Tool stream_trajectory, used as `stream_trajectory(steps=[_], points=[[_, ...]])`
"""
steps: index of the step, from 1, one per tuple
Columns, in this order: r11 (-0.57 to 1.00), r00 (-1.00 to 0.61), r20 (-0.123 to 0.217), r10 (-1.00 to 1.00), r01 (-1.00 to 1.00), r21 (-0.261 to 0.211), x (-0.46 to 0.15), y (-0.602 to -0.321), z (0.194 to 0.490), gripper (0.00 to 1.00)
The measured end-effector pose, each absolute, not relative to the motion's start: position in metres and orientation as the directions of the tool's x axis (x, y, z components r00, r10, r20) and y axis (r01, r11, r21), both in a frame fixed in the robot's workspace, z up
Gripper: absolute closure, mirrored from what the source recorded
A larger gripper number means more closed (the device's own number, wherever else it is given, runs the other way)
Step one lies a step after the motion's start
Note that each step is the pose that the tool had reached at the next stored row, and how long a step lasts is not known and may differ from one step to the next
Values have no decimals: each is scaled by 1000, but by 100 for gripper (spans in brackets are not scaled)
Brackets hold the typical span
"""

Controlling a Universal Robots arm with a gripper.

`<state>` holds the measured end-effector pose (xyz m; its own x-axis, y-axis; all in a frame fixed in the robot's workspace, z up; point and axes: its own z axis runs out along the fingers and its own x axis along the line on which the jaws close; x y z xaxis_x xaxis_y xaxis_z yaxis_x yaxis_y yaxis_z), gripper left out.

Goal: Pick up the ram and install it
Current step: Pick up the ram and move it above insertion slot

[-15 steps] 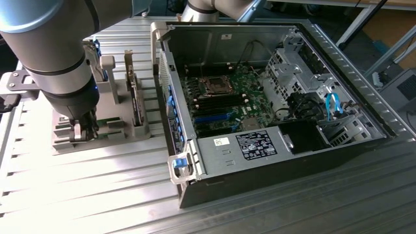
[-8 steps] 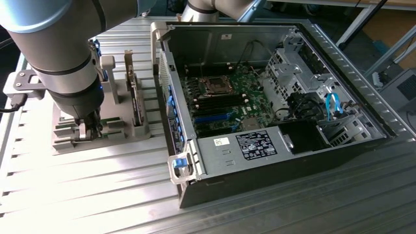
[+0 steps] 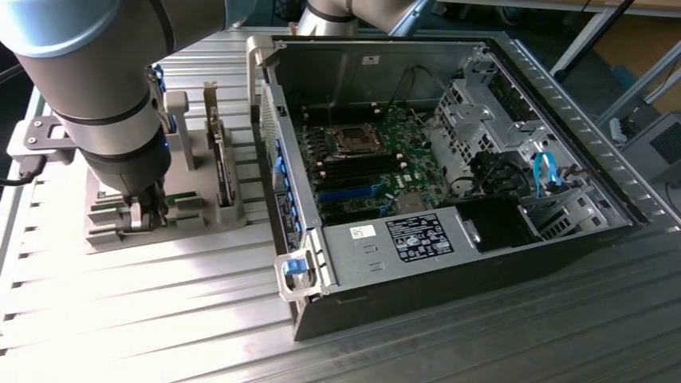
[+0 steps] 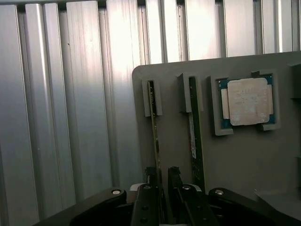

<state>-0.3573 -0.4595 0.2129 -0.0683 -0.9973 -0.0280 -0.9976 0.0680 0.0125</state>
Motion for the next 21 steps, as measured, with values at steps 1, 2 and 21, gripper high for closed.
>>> stream_trajectory(steps=[1,2,21], points=[[68,-68,-28,-997,-998,12,-357,-459,212,76],[68,-68,-28,-997,-998,13,-357,-459,211,76],[68,-68,-28,-997,-998,12,-355,-459,208,76]])
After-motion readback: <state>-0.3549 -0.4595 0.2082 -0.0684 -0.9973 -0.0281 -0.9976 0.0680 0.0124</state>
